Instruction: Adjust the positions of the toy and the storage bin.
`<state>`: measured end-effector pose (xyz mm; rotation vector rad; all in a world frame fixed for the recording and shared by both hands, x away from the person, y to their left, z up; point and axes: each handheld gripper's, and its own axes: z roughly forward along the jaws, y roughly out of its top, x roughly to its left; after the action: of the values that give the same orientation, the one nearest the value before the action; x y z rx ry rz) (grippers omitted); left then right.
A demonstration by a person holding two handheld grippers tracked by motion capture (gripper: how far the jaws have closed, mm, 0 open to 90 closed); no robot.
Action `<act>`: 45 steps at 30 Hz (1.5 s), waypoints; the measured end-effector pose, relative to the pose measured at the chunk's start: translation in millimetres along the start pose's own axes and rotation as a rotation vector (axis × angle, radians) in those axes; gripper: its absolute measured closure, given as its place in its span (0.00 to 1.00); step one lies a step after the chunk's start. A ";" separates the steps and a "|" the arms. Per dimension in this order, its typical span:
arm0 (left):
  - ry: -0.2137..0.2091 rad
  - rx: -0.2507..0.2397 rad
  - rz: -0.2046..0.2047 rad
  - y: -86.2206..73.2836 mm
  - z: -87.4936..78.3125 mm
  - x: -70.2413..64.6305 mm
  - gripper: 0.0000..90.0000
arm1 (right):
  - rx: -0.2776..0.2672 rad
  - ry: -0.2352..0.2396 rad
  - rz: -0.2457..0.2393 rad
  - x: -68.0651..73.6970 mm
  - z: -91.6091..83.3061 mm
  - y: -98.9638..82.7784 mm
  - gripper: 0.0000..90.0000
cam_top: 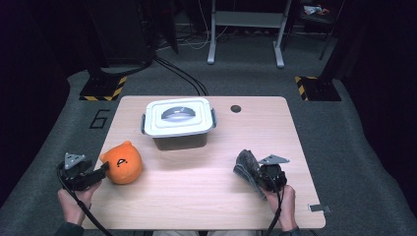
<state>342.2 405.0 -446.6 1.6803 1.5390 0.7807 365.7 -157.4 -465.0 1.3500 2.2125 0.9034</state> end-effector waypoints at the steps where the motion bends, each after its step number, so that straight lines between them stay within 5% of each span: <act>1: 0.000 0.000 0.000 0.0 0.0 0.0 0.38 | 0.000 0.000 0.000 0.0 0.0 0.0 0.83; 10: -0.083 -0.025 0.051 13.7 -6.4 -24.0 0.34 | 0.031 0.070 -0.050 33.0 -4.1 -8.5 0.82; 21: -0.181 0.001 0.122 32.9 10.9 -62.0 0.27 | 0.099 0.125 -0.132 67.8 7.9 -16.7 0.76; 24: -0.201 0.000 0.138 38.3 16.0 -71.6 0.26 | 0.126 0.134 -0.163 70.8 15.1 -18.9 0.53; 26: -0.213 0.011 0.152 42.3 19.3 -77.0 0.26 | 0.121 0.129 -0.154 71.0 14.6 -18.7 0.48; 34: -0.251 0.005 0.172 55.1 32.4 -91.2 0.19 | 0.055 0.137 -0.102 53.0 0.9 -15.2 0.17; 45: -0.262 0.008 0.175 72.9 44.9 -95.3 0.17 | -0.017 0.103 -0.012 -1.2 -6.4 -18.9 0.07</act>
<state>409.9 303.3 -408.2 1.8604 1.2299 0.6132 350.2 -166.7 -473.7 1.3081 2.2813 1.0055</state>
